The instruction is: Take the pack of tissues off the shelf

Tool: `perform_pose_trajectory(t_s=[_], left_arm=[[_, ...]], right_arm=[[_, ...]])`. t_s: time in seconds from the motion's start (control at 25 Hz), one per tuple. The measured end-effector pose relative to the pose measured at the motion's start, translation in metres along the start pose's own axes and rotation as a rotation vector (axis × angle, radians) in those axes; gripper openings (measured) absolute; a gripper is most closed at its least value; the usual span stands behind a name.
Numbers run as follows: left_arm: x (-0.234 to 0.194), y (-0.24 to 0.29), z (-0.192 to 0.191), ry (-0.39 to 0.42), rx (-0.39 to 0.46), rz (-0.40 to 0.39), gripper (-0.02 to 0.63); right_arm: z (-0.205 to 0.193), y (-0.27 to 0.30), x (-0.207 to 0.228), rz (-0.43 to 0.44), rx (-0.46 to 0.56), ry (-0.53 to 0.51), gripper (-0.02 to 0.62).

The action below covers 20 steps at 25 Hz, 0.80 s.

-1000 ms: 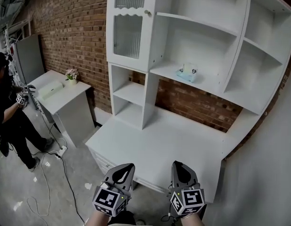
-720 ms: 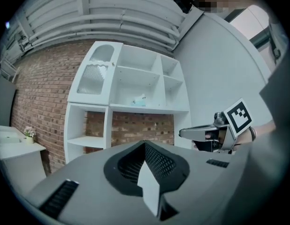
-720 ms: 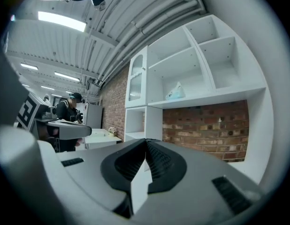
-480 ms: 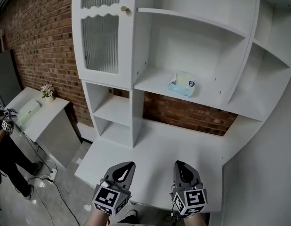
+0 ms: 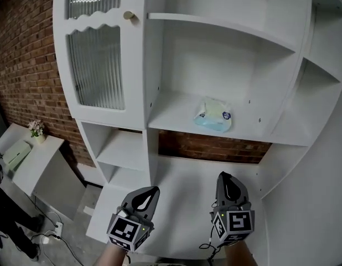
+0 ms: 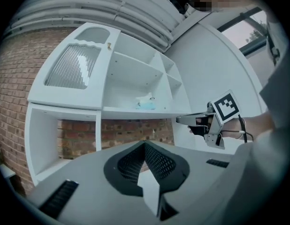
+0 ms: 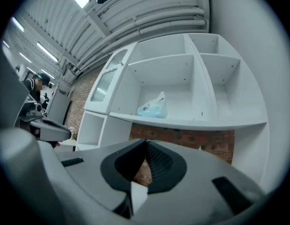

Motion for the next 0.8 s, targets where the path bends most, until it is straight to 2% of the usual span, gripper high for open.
perform_pose_trajectory(t_s=[0.12,0.2,0.4,0.64,0.8], left_arm=[[-0.009,0.015,0.0,0.004,0.014,-0.02,0.014],[-0.014,0.02,-0.004,-0.011,0.017,-0.024,0.014],[-0.019,0.031,-0.009,-0.03,0.011,-0.039,0.014],[-0.016,0.041,-0.015,-0.029,-0.006,-0.067,0.014],[-0.015,0.043,-0.017,-0.035,-0.01,-0.074,0.014]], right_arm=[[0.018,0.02,0.015,-0.025,0.027,-0.005,0.008],[0.032,0.033,0.023,-0.023,0.05,-0.011,0.093],[0.069,0.066,0.041,-0.012,0.068,-0.072,0.164],[0.088,0.092,0.056,-0.022,0.043,-0.08,0.166],[0.088,0.1,0.057,-0.027,0.006,-0.093,0.078]])
Point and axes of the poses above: the fingertips, and each gripper's own axes: y forward along the fingers, x to its right, z out of its top, the point moved 7 cm from there along -y, backward along the fingers, and after that the axes turned 7 degrees about z, right-handed, at the moved point
